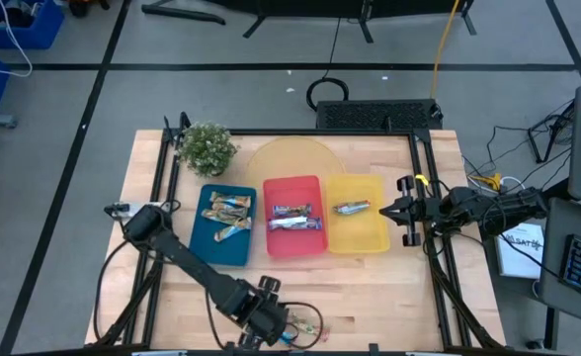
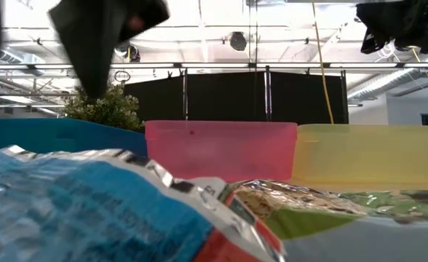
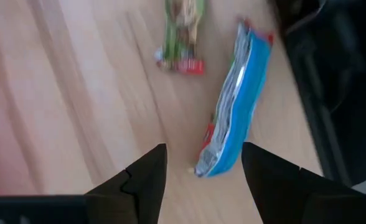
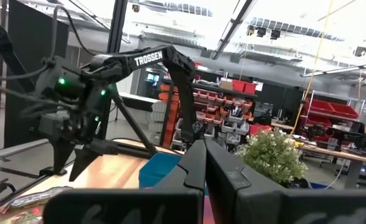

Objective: Pick and place Granola Bars by type
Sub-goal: Put the red granola bar into the yellow bin

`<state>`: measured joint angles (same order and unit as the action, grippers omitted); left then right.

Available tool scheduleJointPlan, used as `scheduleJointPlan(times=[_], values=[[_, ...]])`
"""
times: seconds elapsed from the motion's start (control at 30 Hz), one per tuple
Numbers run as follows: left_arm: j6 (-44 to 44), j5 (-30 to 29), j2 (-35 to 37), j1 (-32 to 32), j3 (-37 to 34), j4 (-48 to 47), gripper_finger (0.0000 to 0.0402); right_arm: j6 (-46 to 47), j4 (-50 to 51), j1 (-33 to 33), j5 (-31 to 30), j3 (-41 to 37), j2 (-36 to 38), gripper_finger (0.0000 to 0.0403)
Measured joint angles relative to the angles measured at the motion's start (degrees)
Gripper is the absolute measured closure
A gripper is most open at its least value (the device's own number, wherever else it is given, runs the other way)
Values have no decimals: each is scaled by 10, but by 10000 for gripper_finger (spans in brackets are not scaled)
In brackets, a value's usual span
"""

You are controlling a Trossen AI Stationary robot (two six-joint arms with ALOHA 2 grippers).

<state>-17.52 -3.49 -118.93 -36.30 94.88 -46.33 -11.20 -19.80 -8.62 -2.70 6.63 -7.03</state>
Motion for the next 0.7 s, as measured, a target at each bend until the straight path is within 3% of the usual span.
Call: scheduleJointPlan(times=[0.17, 0.7], values=[[-19, 4, -2, -13, -64, 82, 187, -1, 0, 0, 0, 0, -8, 403], [3, -21, -13, -27, -149, 274, 188, -6, -1, 0, -1, 0, -13, 403]])
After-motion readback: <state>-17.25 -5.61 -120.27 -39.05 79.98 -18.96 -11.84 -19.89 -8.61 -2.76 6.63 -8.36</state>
